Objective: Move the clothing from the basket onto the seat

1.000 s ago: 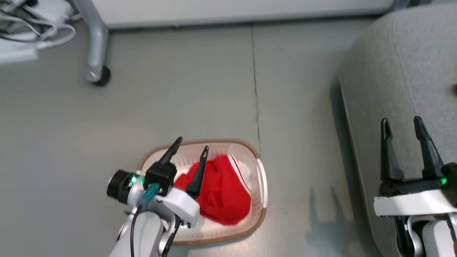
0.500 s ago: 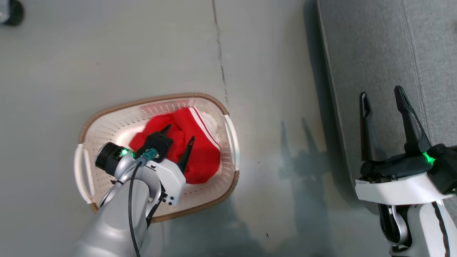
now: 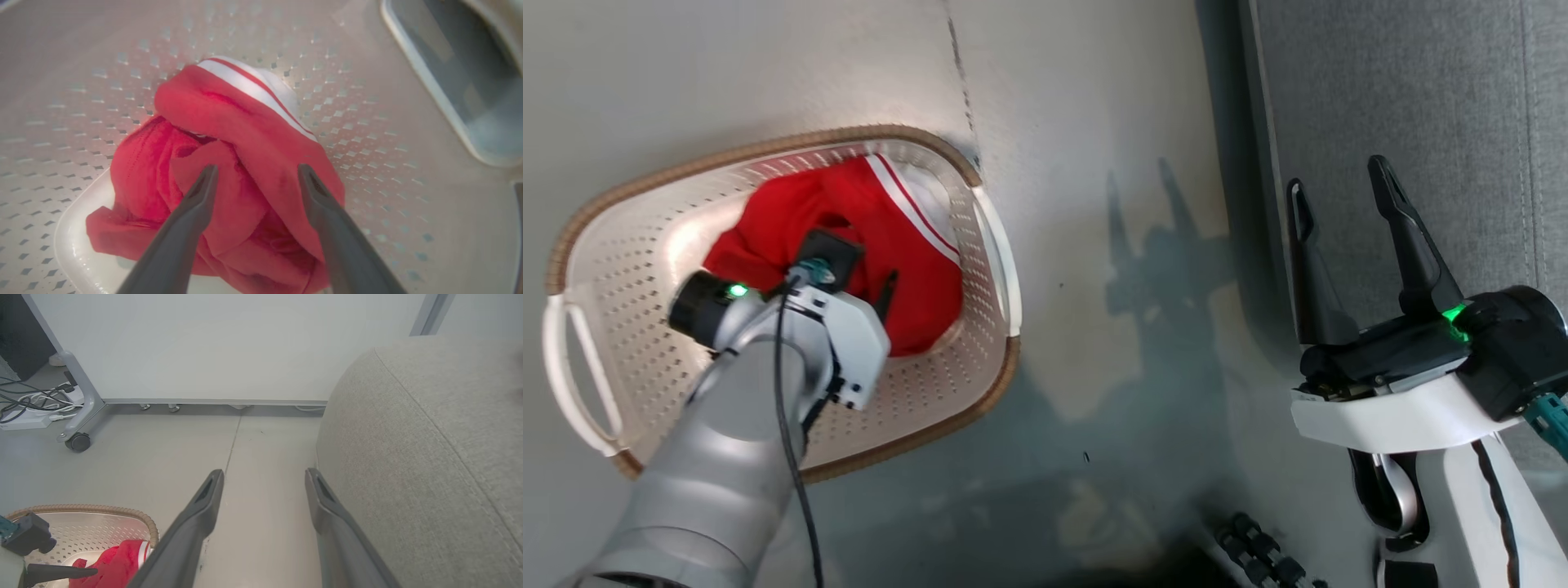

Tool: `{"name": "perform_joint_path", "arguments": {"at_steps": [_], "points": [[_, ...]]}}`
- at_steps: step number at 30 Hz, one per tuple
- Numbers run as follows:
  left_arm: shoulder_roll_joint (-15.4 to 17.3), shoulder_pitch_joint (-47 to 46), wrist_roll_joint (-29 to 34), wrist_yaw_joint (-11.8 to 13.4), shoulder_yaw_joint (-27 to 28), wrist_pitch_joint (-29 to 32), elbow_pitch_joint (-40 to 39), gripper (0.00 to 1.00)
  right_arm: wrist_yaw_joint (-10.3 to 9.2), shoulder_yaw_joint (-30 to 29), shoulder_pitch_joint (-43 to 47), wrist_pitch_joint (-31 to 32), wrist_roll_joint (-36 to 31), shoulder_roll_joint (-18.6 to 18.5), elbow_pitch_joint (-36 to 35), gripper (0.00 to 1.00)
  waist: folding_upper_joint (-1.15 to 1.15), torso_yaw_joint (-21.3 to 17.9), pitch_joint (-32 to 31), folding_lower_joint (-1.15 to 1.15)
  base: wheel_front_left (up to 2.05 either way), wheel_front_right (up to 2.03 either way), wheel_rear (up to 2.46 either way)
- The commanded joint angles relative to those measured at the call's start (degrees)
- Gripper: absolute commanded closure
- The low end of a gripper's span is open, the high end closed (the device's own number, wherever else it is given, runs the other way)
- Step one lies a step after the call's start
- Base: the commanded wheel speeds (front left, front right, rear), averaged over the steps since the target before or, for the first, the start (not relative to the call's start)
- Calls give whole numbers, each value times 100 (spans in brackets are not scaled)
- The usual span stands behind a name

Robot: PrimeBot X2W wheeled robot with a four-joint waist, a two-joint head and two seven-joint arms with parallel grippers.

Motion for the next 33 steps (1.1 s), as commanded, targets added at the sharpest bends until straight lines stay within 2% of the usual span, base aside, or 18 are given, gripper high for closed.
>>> {"name": "perform_joint_path", "arguments": {"at_steps": [1,3,14,31,33], "points": [[122,-197,21,-3,-11,0,24,0,-1,13,-92,-25,73,-11,-21,0,0,-178,285,0,0,0,0],[174,-283,-90,110,79,-3,58,0,-1,71,-137,-25,112,-8,-29,0,0,-213,408,0,0,0,0],[493,-566,-169,266,74,792,138,0,-1,414,-368,-25,312,-8,-49,0,0,-442,958,0,0,0,0],[826,-667,186,670,-420,1704,202,0,-1,513,-76,-26,353,-9,-177,0,0,-533,1159,0,0,0,0],[847,-666,243,611,-507,1633,203,0,-1,523,-78,-26,382,-9,-168,0,0,-557,1155,0,0,0,0]]}}
